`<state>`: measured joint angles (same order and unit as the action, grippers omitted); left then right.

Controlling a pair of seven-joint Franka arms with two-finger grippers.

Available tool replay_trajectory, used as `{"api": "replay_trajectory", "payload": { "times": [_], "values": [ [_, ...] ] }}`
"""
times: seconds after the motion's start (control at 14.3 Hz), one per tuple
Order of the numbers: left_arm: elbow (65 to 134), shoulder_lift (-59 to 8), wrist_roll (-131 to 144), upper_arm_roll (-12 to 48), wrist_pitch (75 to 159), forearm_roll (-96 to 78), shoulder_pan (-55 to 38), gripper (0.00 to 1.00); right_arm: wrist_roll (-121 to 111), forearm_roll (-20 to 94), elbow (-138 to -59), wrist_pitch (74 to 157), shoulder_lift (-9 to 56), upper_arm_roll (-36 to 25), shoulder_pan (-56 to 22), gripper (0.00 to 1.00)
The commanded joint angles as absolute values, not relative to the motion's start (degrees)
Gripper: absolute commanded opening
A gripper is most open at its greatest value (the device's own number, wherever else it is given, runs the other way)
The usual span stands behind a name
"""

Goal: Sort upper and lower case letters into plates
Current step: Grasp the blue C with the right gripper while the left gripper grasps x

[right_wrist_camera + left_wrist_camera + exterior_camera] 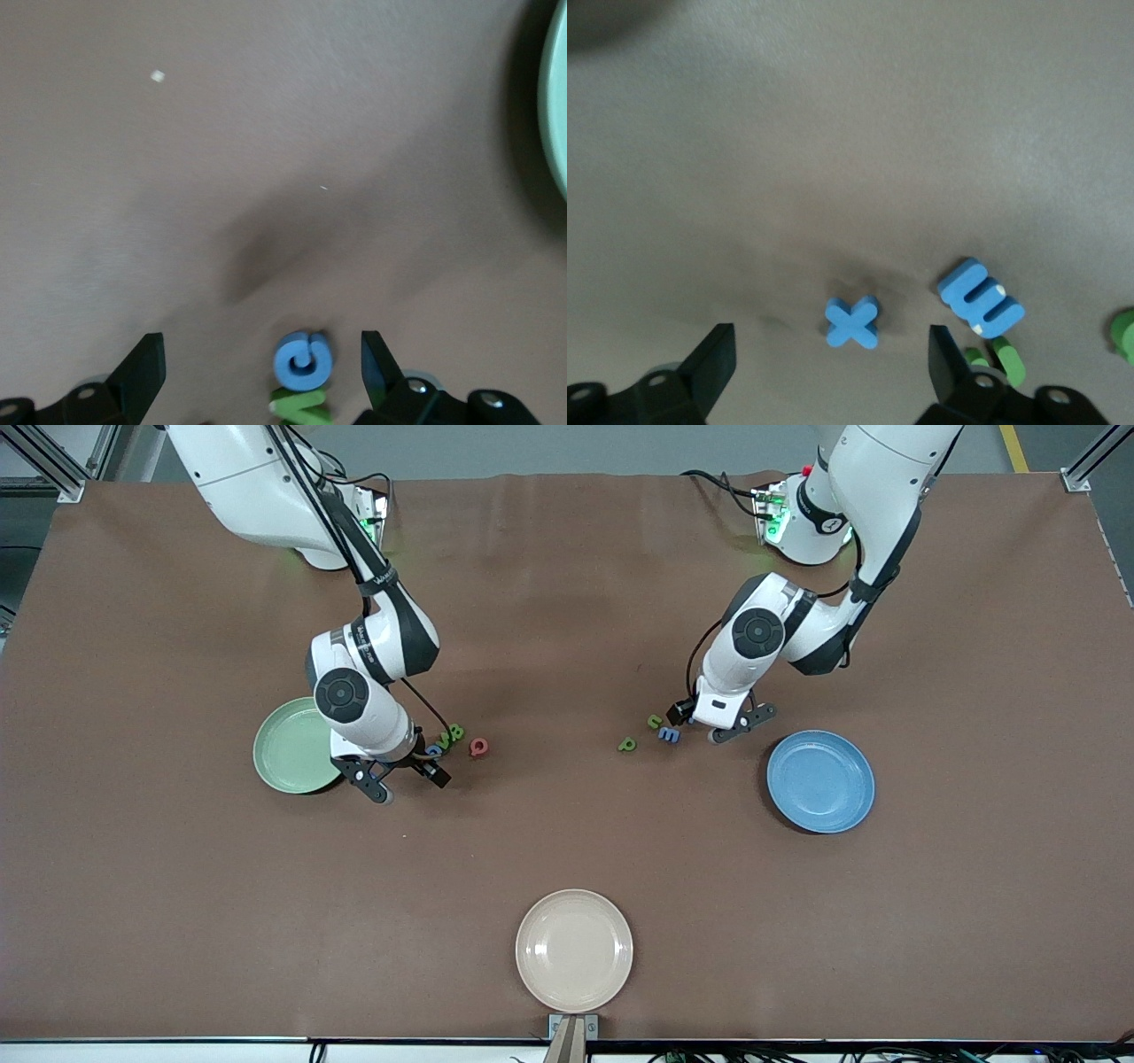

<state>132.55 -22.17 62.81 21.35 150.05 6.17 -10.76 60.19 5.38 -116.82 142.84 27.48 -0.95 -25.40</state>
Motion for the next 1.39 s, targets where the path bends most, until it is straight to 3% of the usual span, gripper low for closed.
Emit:
{"api": "replay_trajectory", "payload": {
  "times": [0.0,0.28,0.49,1.12,1.32],
  "values": [
    [132.45,-22.94,64.42,21.36,150.82,7.47,-10.99,0.83,60.91,5.54,-118.48,143.96,26.98,-1.32,-26.37,0.86],
    [132.19,-23.99,65.38,21.36,151.00,10.54,-10.72,0.76,61.26,5.54,-118.48,144.93,28.56,-1.32,-27.33,0.72],
    [131.92,-25.22,67.41,21.36,153.02,11.60,-10.63,0.73,62.40,5.45,-118.48,145.19,28.92,-1.41,-28.12,0.71],
    [131.57,-25.14,67.59,21.45,153.02,11.60,-10.46,0.21,62.40,5.27,-119.36,145.02,28.92,-1.49,-28.30,0.52],
    [131.57,-24.26,67.59,21.45,152.84,11.69,-10.55,0.09,62.40,4.92,-119.97,145.11,28.83,-1.49,-28.21,0.27]
  ]
}}
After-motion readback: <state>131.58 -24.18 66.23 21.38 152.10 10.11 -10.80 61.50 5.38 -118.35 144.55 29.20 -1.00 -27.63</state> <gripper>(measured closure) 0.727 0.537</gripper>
